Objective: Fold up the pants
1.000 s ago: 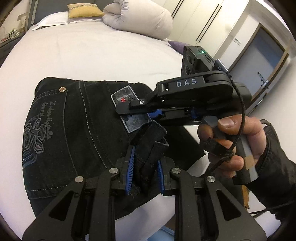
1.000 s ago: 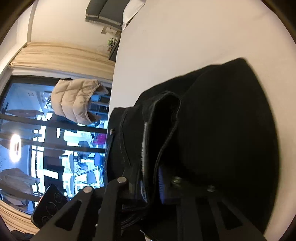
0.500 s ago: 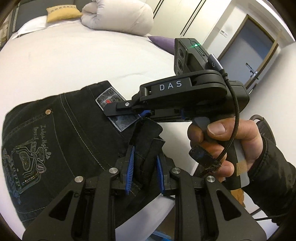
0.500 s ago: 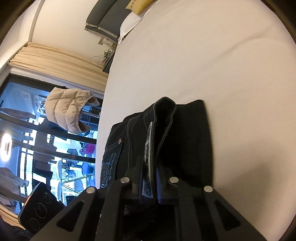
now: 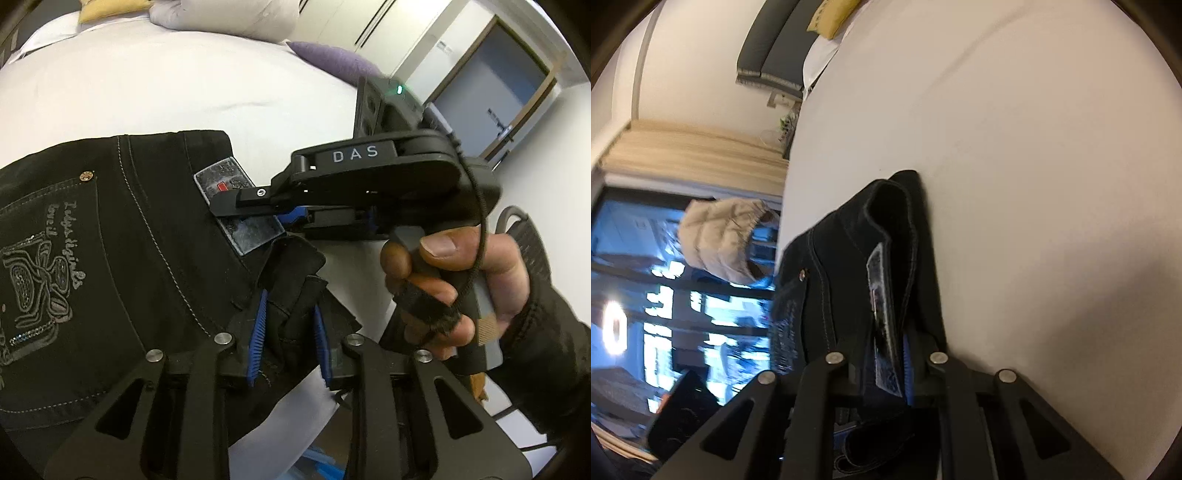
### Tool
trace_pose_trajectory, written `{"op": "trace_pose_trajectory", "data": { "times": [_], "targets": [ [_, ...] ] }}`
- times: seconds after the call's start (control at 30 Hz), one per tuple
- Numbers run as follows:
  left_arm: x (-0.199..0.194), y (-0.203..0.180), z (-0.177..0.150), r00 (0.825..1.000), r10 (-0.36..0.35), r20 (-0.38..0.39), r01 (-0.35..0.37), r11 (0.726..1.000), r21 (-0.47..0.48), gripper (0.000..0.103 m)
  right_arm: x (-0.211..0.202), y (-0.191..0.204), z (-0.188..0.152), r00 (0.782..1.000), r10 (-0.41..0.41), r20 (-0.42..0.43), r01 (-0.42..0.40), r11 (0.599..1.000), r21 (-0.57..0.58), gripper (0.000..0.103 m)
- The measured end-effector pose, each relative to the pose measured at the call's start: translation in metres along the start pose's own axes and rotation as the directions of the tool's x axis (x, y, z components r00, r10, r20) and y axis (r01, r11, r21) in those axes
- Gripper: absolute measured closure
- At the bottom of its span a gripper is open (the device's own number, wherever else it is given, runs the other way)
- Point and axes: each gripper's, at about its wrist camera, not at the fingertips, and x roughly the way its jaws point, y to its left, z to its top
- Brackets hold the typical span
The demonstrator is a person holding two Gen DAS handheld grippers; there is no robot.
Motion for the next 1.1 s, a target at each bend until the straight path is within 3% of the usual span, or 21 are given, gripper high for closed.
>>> {"op": "trace_pose_trajectory", "data": {
  "times": [0.07,0.17,0.2,0.23,0.3,0.4,0.5,0.57,0.6,0.67,0.73,0.83,1.0,1.1],
  "targets": [
    [-0.010,0.004,0.003,1.000,-0.030,-0.008,0.030,0.999,-0.017,0.071,-0.003,0.000,0.001,1.000,0.008,0.009,-0.008,1.000,0.010,0.086],
    [-0.041,0.010,-0.004,0.997,-0.080,0.014,0.081,0.996,-0.040,0.038,-0.012,0.004,0.004,0.999,-0.020,0.049,0.019,1.000,0.014,0.074],
    [-0.055,0.011,-0.008,0.996,-0.089,0.029,0.090,0.995,-0.042,0.033,-0.018,0.006,0.005,0.997,-0.034,0.067,0.033,0.999,0.018,0.071],
    [-0.067,0.012,-0.011,0.995,-0.096,0.042,0.097,0.994,-0.040,0.033,-0.026,0.009,0.006,0.993,-0.070,0.092,0.069,0.998,0.014,0.062],
    [-0.096,0.022,-0.017,0.992,-0.095,0.079,0.098,0.994,-0.038,0.033,-0.037,0.018,0.006,0.985,-0.119,0.123,0.121,0.993,-0.006,0.061],
    [-0.126,0.047,-0.017,0.986,-0.054,0.156,0.067,0.995,-0.080,0.033,-0.048,0.040,-0.001,0.990,-0.046,0.130,0.054,0.997,-0.059,0.061],
    [-0.134,0.094,-0.014,0.981,-0.002,0.196,0.039,0.982,-0.183,0.033,-0.040,0.066,-0.016,0.996,-0.024,0.085,0.037,0.987,-0.156,0.061],
    [-0.125,0.116,-0.013,0.984,0.005,0.178,0.034,0.976,-0.214,0.033,-0.021,0.069,-0.030,0.995,-0.099,0.022,0.102,0.973,-0.205,0.061],
    [-0.116,0.126,-0.017,0.989,0.017,0.145,0.017,0.973,-0.230,0.034,-0.012,0.065,-0.034,0.989,-0.146,0.001,0.143,0.967,-0.212,0.063],
    [-0.100,0.139,-0.028,0.995,0.017,0.099,0.009,0.966,-0.259,0.035,-0.003,0.054,-0.044,0.978,-0.207,0.015,0.205,0.953,-0.223,0.078],
    [-0.097,0.139,-0.038,0.993,0.035,0.112,-0.008,0.972,-0.236,0.035,-0.007,0.049,-0.048,0.980,-0.196,0.040,0.200,0.951,-0.235,0.086],
    [-0.105,0.131,-0.041,0.994,0.033,0.100,-0.013,0.980,-0.197,0.035,-0.016,0.041,-0.045,0.985,-0.167,0.039,0.171,0.968,-0.184,0.090],
    [-0.127,0.166,0.000,0.981,0.084,0.172,-0.043,0.972,-0.231,0.035,-0.018,0.047,-0.049,0.978,-0.204,0.047,0.209,0.953,-0.220,0.090],
    [-0.118,0.188,0.028,0.977,0.139,0.164,-0.100,0.969,-0.228,0.035,-0.015,0.051,-0.049,0.974,-0.221,0.056,0.228,0.946,-0.230,0.090]
  ]
}}
